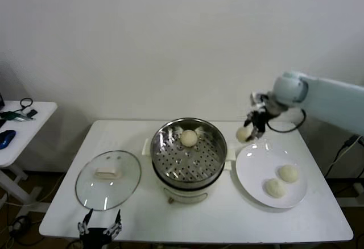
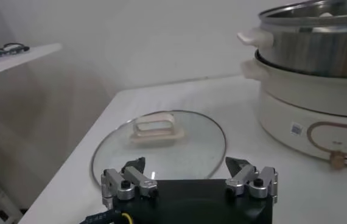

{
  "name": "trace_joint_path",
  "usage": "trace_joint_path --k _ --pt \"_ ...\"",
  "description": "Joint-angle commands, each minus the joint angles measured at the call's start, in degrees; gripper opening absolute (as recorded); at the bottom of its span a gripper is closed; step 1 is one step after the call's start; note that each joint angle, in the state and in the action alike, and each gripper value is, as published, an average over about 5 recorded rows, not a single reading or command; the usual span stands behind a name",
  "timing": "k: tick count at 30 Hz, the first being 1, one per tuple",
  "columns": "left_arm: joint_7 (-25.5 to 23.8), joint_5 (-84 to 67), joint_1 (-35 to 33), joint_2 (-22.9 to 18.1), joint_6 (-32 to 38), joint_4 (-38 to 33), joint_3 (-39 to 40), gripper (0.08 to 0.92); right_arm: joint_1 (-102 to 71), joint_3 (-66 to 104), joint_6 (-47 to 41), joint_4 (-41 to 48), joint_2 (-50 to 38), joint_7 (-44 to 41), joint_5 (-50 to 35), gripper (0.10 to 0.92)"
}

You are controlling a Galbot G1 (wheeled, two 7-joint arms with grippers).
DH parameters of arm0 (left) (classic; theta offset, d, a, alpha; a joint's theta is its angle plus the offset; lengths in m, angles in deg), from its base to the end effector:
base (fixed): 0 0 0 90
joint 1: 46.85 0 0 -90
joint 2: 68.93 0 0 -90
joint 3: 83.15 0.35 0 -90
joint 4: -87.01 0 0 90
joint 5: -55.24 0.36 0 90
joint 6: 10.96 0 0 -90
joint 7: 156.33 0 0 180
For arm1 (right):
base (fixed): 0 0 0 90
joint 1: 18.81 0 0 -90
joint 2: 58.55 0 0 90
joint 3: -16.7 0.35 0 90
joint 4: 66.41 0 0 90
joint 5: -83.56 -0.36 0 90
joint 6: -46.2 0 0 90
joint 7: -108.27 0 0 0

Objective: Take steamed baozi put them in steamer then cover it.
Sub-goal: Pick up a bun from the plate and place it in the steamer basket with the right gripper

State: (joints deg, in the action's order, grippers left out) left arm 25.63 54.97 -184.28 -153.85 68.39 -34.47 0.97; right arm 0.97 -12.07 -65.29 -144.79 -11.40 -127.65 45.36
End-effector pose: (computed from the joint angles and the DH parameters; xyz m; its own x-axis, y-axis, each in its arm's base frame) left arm 0.0898 0.0457 -0.3322 -0.8953 -0.0969 0.4347 -0.0364 0.9887 0.1455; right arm 0.5467 -0.0607 0.0163 -0.2473 -0.2615 0.9330 -0.9664 -0.0033 -0.2571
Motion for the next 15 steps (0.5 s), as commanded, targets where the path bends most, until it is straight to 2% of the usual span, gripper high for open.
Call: trace_joint_path --k 1,6,15 --pt "0.0 -0.04 -0.07 0.1 -0.02 -0.24 0.24 0.823 12.79 0.77 -6.14 -8.91 9.55 4.7 -16.04 0.619" --pt "0.03 -0.16 -0.13 0.05 0.03 -0.52 0.28 0.823 4.66 2.5 -9.62 -11.15 15.16 9.87 -15.98 0.619" --pt "0.17 -0.38 -0.15 -0.01 0.08 -0.41 -0.24 0.823 -9.67 5.15 -11.56 -5.85 22.04 14.11 -9.03 0.619"
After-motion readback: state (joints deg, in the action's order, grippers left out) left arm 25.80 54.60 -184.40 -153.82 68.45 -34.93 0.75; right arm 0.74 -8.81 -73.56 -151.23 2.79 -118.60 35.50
